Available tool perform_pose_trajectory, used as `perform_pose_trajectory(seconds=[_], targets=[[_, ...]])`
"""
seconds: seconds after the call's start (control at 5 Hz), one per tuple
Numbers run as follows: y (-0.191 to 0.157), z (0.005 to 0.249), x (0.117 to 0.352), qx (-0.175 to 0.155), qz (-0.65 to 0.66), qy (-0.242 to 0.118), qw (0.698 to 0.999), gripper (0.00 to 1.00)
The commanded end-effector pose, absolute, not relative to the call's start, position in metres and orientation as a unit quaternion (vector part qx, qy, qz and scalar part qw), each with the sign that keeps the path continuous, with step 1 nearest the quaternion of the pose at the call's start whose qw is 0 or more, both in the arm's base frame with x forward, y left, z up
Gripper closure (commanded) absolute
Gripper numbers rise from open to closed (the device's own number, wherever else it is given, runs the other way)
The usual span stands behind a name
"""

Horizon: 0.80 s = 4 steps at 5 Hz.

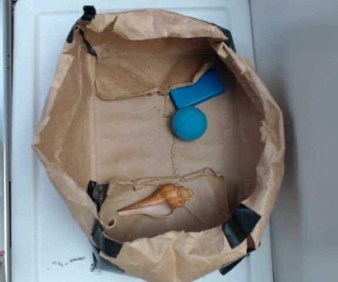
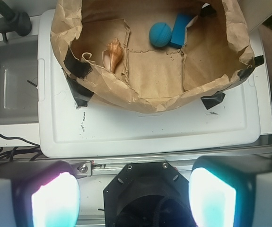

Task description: Grab the blue ball.

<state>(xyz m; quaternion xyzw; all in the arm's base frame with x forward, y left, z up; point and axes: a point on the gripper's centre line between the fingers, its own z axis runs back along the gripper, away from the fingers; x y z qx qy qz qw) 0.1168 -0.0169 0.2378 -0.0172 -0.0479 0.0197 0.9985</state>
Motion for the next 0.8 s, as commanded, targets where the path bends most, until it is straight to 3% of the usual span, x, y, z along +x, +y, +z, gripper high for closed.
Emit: perform_pose_trajectory(seconds=[0.0, 0.2, 0.4, 0.6], targets=[[-0.017, 0.238, 0.117, -0.017, 0.020, -0.048, 0.999, 0.00], [-0.010, 0.232, 0.167, -0.068, 0.024, -0.001, 0.997, 0.00], [-0.007, 0.220, 0.215, -0.062, 0.104, -0.006, 0.993, 0.00], [0.003, 0.211, 0.249, -0.060, 0.228, 0.012, 0.972, 0.00]])
